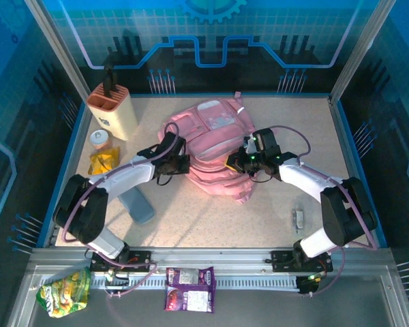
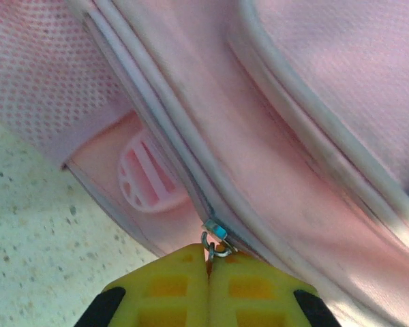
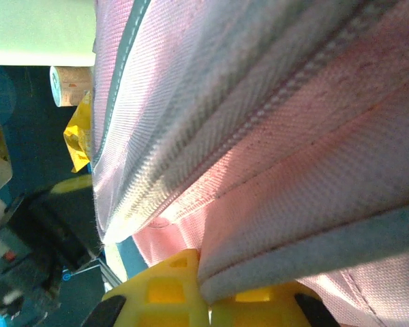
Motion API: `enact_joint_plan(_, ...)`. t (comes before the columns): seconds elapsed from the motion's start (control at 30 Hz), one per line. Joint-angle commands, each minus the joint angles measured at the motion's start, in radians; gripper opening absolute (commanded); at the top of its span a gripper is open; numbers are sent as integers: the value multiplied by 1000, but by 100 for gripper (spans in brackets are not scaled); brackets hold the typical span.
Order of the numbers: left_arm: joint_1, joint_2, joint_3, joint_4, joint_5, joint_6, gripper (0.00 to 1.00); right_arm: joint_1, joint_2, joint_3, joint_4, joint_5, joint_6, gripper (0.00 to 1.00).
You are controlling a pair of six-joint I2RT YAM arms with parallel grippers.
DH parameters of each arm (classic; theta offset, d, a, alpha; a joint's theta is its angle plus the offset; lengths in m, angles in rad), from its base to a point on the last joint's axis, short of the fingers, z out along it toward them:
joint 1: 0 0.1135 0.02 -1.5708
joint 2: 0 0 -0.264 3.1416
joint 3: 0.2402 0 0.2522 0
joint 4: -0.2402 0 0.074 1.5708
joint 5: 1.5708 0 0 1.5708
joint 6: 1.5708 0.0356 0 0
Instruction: Pack the student bag
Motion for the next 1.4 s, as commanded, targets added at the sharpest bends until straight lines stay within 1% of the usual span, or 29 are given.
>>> enact_joint_plan(0.0, 102, 70, 51, -20, -122, 30, 0, -16, -34, -7, -67, 15, -43, 0)
enact_joint_plan(0.17, 159, 120, 110, -8, -118, 37, 0, -15, -49, -6, -98, 24, -63, 0)
enact_joint_plan(0.27, 164, 84, 107, -9, -115, 39, 0, -25, -48, -7, -112, 26, -63, 0)
enact_joint_plan(0.3, 156, 55, 92, 11, -75, 38, 0, -23, -44, -7, -117, 28, -60, 0)
enact_joint_plan(0.33, 142, 22, 62, 53, -19, 43, 0, -19, -40, -2, -112, 28, -54, 0)
enact_joint_plan(0.37, 123, 1, 41, 80, 6, 44, 0, -17, -34, 6, -104, 25, -49, 0)
enact_joint_plan(0.43, 67, -15, 40, 76, 14, 49, 0, -16, -11, 48, -98, 23, -52, 0)
enact_joint_plan(0.53, -6, 9, 66, 41, 25, 70, 0, -36, 41, 147, -161, 36, -99, 0)
enact_joint_plan(0.67, -82, 21, 84, 1, 16, 55, 0, -95, 110, 274, -224, -8, -155, 0)
enact_joint_plan(0.7, -105, 22, 85, 2, 20, 44, 0, -107, 129, 313, -262, -3, -177, 5)
enact_joint_plan(0.73, -126, 23, 87, 7, 25, 33, 0, -115, 141, 339, -279, 3, -196, 17)
enact_joint_plan(0.8, -145, 33, 91, 14, 31, 9, 0, -113, 145, 364, -297, 6, -221, 34)
enact_joint_plan(0.83, -147, 42, 95, 10, 30, -7, 0, -104, 140, 357, -297, 6, -215, 41)
enact_joint_plan(0.93, -149, 61, 112, 5, 32, -15, 0, -71, 111, 271, -217, -26, -133, 50)
enact_joint_plan(1.0, -152, 66, 119, 9, 32, -13, 0, -38, 94, 196, -131, -30, -69, 53)
enact_joint_plan(1.07, -152, 69, 125, 9, 33, -12, 0, -4, 93, 158, -82, -21, -30, 52)
enact_joint_plan(1.17, -153, 76, 137, -10, 24, 0, 0, 34, 108, 134, -29, 7, 7, 48)
enact_joint_plan(1.27, -153, 70, 135, -15, 12, 13, 0, 41, 122, 124, -9, 25, 11, 27)
enact_joint_plan(1.33, -153, 63, 128, -22, 4, 30, 0, 34, 127, 128, -17, 28, 1, 20)
enact_joint_plan(1.37, -152, 58, 122, -26, -5, 49, 0, 30, 125, 129, -24, 27, -10, 15)
